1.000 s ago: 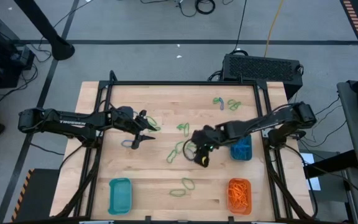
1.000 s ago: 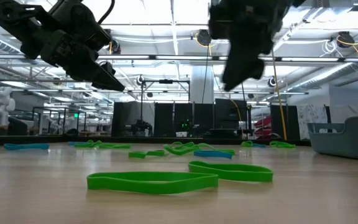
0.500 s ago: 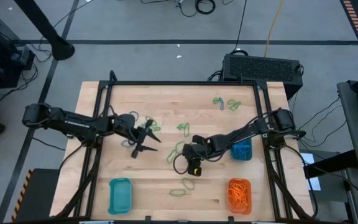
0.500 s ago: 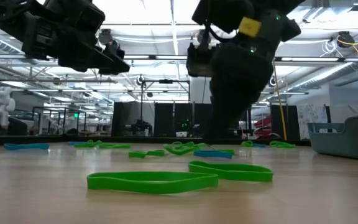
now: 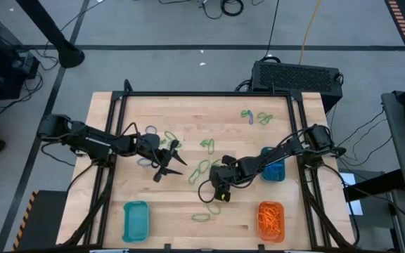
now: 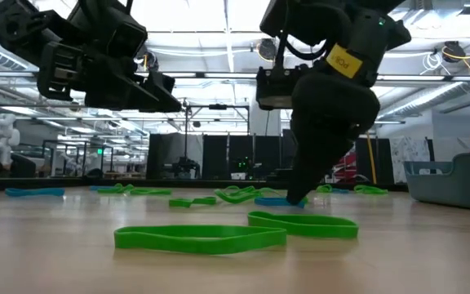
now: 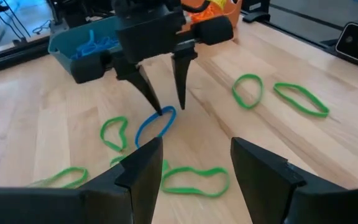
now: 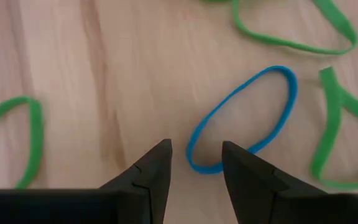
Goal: Sort rubber bands into baskets
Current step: Put the blue rubber band into the dark blue bin
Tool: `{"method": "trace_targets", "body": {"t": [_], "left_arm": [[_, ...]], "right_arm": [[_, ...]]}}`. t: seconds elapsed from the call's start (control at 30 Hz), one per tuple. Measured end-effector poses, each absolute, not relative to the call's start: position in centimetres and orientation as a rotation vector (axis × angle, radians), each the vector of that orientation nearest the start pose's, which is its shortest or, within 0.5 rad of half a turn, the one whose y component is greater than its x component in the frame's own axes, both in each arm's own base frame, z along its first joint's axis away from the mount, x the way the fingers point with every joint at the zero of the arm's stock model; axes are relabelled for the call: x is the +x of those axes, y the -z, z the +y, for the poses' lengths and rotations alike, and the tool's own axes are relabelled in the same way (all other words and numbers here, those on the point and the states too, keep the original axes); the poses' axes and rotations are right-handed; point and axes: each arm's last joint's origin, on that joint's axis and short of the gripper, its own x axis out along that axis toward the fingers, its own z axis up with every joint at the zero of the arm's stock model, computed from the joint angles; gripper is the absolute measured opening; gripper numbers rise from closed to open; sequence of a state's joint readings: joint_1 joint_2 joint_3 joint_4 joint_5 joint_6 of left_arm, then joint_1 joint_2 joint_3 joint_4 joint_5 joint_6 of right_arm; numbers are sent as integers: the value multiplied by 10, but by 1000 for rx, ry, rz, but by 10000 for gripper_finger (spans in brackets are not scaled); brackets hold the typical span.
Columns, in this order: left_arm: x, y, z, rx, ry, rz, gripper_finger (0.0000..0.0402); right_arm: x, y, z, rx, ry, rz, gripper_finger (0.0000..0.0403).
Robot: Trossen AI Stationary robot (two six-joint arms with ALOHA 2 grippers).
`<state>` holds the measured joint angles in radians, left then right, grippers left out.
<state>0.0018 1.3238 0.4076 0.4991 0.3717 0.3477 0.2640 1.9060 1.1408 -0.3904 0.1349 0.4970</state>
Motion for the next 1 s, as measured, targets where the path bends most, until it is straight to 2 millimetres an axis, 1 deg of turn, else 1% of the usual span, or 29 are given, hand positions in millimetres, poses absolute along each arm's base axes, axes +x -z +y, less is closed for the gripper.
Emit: {"method": "trace_targets", "body": {"t": [0.07,0.2,0.3,0.4,0.53,0.57,0.67,0.73,0.83,1.0], "left_arm": [[239,-164,-10,262,431,338,199],[239,-164,-10,261,431,338,199],[239,-164,-10,261,431,340,199],[239,-164,-10,261,430,339,199],[239,-164,-10,261,429,340,199],[239,-164,-10,262,425,341,199],[239,-164,-10,262,424,341,199],[239,-164,-10,262,423,341,199],[239,-164,-10,262,423,342,199],[239,-164,-10,258,422,345,199]], "right_arm": [[352,-138,93,225,176,1126,134],[346,-131,95,223,247,1106,134],[344,-130,96,223,268,1100,123],[345,-130,96,227,264,1097,86],[345,-130,96,214,243,1099,16],[345,-130,96,207,239,1100,9],[343,-135,93,205,248,1112,7],[342,-147,92,204,253,1121,3],[339,-175,92,186,256,1147,3],[326,-220,88,166,270,1206,1]]}}
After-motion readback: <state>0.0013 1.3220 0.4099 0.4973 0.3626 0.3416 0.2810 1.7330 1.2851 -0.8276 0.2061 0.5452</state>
